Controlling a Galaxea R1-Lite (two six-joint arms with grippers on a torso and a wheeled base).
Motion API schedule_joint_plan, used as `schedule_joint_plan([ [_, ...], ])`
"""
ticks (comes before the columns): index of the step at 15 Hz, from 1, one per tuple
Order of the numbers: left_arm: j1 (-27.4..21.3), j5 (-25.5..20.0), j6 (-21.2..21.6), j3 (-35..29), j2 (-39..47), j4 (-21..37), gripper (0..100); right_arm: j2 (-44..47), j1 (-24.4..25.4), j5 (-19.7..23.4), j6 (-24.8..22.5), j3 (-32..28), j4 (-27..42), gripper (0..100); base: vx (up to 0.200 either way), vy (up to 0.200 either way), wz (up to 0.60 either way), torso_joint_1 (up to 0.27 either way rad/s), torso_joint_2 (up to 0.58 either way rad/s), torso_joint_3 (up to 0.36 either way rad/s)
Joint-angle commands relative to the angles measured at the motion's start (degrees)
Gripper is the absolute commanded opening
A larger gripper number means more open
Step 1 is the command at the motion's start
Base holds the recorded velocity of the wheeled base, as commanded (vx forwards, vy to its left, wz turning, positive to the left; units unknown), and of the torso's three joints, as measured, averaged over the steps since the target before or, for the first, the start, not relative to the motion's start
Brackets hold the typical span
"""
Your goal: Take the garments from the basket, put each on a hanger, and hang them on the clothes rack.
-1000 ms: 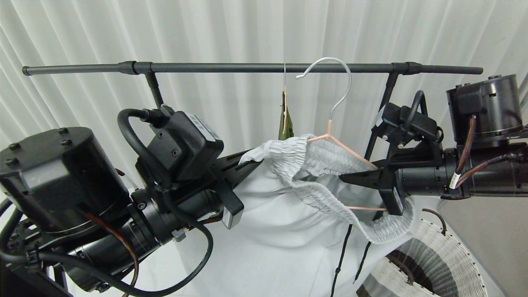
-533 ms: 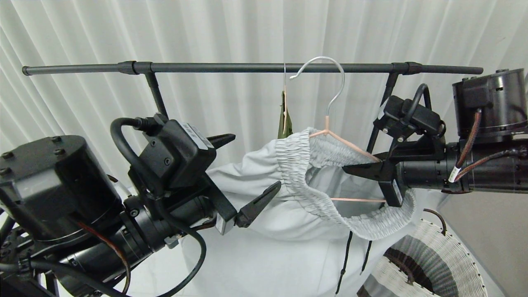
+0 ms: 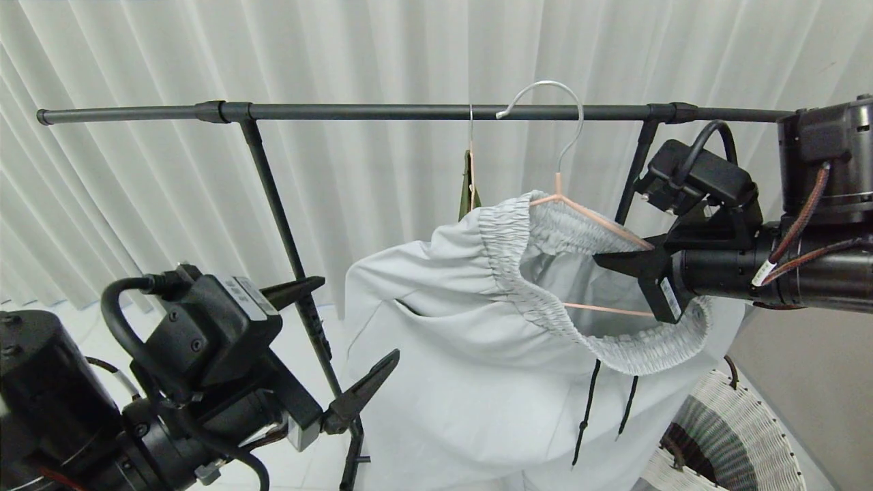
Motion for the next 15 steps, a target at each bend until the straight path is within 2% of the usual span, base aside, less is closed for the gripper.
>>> schedule_joint_plan([
  [1,-1.51,0.79,-0.23,-1.04,-0.28,0.00,100,0.13,0.53,-1.70,-0.01,-1.28,0.75,0,0.000,0.000,0.00,0.000,0.00,0.000],
  [2,-5.20,1.75,-1.20,-4.65,1.66,0.26,100,0.65,1.05,-3.28,0.25,-1.55,0.48,0,0.000,0.000,0.00,0.000,0.00,0.000],
  [5,-10.12,7.12,-4.54,-12.64,7.72,0.26,100,2.59,4.39,-6.53,2.36,-2.34,0.31,0,0.000,0.000,0.00,0.000,0.00,0.000],
  [7,-10.82,7.38,-4.54,-15.37,10.18,0.52,100,4.17,6.77,-9.26,4.91,-2.86,-0.13,0,0.000,0.000,0.00,0.000,0.00,0.000],
  [10,-10.91,7.56,-4.80,-20.55,12.64,2.10,100,4.78,6.85,-10.05,5.09,-3.04,-1.19,0,0.000,0.000,0.00,0.000,0.00,0.000],
  [12,-12.06,7.56,-8.41,-25.13,13.87,6.06,100,4.70,6.77,-10.40,5.09,-3.13,-1.27,0,0.000,0.000,0.00,0.000,0.00,0.000],
  [15,-12.49,7.73,-16.41,-29.96,14.66,14.41,100,4.61,6.77,-11.72,5.00,-3.04,-1.27,0,0.000,0.000,0.00,0.000,0.00,0.000],
])
